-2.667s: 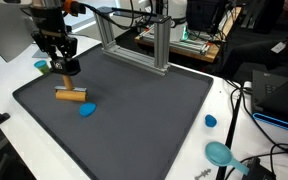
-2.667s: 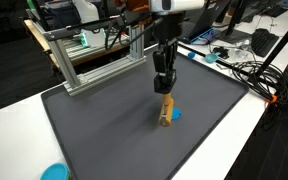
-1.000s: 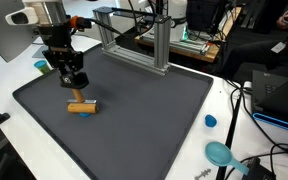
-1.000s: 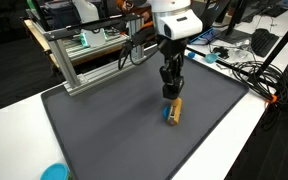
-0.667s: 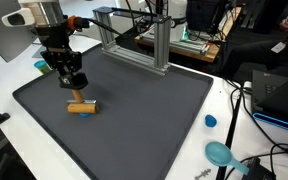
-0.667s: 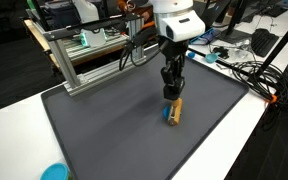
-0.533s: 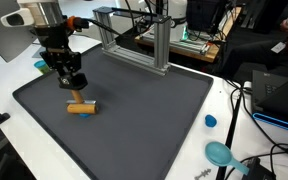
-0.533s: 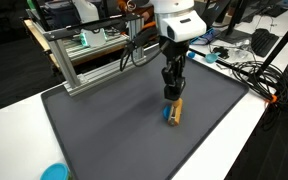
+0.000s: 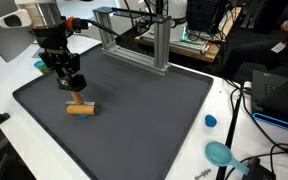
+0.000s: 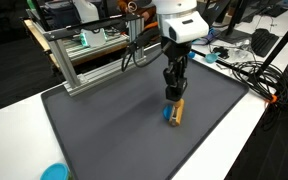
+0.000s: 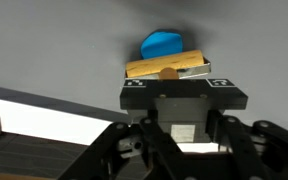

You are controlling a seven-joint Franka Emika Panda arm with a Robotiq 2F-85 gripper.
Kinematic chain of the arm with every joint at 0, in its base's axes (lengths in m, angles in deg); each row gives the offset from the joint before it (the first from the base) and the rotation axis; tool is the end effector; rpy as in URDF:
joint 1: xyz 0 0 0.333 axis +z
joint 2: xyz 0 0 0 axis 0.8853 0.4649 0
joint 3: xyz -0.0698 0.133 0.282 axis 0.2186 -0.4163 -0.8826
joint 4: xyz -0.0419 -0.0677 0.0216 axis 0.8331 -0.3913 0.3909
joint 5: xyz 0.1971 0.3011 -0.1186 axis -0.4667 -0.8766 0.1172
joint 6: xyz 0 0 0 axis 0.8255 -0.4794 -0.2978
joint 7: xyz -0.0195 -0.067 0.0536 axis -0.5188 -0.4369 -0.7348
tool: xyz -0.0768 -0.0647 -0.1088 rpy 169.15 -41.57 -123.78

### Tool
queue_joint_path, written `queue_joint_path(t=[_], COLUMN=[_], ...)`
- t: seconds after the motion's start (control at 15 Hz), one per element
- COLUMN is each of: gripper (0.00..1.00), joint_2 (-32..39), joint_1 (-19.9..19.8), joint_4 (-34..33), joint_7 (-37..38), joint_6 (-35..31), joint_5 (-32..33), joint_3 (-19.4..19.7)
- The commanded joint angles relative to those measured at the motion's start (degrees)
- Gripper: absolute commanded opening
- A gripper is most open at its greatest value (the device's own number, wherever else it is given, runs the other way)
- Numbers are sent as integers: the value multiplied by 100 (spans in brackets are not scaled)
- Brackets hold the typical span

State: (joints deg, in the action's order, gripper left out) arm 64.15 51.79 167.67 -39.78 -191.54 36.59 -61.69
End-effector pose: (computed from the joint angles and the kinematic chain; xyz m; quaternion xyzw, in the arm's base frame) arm 0.7219 -0.0710 0.2844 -0.9830 -0.1450 -0.1095 0.0265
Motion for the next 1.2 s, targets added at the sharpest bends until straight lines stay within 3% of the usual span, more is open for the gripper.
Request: queue_joint_path(t=[0.0, 0.53, 0.87, 1.07, 1.13], gripper=[22, 22, 22, 22, 47], joint_2=[452, 449, -467, -1011, -398], joint_1=[129, 167, -78, -155, -43], joint_4=[-350, -420, 276, 182, -103], joint_7=[280, 689, 397, 154, 317], joint_6=[-60, -110, -585, 47, -329], joint_5=[-36, -59, -80, -55, -39], joint_3=[64, 120, 65, 60, 134])
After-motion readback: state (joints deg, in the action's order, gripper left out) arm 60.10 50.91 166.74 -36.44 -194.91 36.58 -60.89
